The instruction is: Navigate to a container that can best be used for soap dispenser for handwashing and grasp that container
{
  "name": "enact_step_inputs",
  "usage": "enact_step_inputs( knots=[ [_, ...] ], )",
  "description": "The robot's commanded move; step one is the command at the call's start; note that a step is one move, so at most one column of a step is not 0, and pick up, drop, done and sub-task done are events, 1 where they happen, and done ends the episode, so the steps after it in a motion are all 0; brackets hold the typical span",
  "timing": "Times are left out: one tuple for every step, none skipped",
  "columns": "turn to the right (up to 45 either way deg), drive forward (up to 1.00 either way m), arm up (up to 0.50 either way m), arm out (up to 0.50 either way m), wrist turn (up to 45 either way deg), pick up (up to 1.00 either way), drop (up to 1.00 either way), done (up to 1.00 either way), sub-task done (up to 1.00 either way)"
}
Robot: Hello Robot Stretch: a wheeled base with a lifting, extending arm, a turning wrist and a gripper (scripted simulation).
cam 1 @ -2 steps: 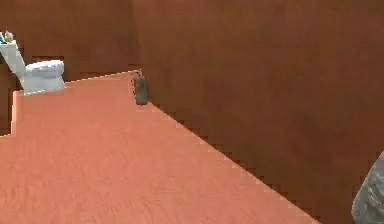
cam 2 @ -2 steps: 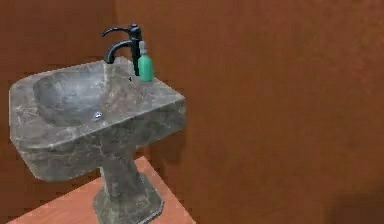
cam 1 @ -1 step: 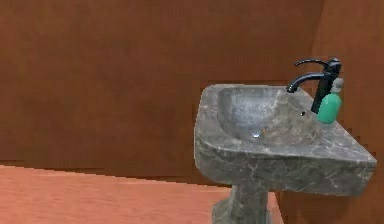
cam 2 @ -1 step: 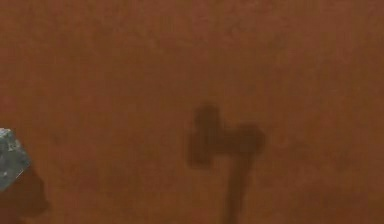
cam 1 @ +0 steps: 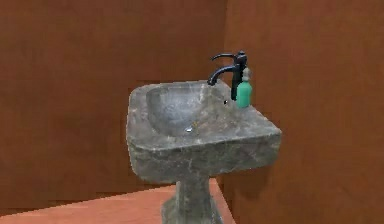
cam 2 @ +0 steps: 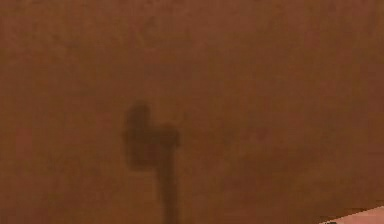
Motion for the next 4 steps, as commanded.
enact_step_inputs(
  knots=[
    [0.0,0.40,0.00,0.00,0.0,0.00,0.00,0.00,0.00],
    [-45.0,0.00,0.00,0.00,0.0,0.00,0.00,0.00,0.00],
    [-18.0,0.00,0.00,0.00,0.0,0.00,0.00,0.00,0.00],
    [0.0,0.00,0.50,0.00,0.0,0.00,0.00,0.00,0.00]
  ],
)
